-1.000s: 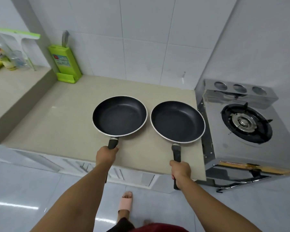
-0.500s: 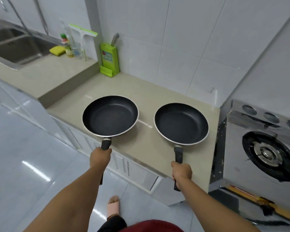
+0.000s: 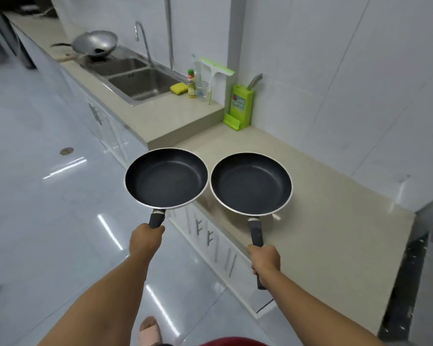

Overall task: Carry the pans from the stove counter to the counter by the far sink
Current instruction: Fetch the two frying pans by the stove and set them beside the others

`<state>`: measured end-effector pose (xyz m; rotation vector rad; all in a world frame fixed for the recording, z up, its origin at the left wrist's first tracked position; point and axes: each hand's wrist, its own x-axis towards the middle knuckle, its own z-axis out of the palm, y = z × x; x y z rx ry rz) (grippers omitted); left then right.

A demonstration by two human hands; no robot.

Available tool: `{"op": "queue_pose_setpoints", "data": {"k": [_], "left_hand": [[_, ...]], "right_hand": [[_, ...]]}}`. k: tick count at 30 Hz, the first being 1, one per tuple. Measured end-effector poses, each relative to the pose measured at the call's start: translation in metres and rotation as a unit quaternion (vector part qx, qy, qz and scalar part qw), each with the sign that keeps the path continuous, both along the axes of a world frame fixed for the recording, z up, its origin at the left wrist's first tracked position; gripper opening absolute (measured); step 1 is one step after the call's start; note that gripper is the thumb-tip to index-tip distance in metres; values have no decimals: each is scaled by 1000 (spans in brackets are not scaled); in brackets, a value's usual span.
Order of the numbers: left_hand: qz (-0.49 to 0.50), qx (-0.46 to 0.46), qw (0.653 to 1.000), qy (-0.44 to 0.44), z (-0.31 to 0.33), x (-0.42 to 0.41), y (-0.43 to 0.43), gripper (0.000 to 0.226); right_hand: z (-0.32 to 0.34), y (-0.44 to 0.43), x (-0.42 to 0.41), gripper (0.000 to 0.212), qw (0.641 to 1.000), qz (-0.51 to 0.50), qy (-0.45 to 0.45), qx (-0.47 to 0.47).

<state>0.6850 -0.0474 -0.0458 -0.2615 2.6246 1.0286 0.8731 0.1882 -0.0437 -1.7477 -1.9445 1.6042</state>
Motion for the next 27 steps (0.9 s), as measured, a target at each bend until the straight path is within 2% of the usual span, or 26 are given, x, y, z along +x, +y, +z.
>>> {"op": "queue_pose_setpoints", "data": {"k": [11, 19, 27], "left_hand": [[151, 4, 989, -10, -7, -57, -159, 26], [219, 5, 975, -31, -14, -103, -268, 22], [293, -9, 955, -43, -16, -148, -365, 27]], "right_hand": [[-9, -114, -105, 14, 990, 141, -28, 4], [-22, -219, -206, 16, 974, 223, -35, 3], [-29, -293, -310, 13, 958, 285, -29, -9]]}}
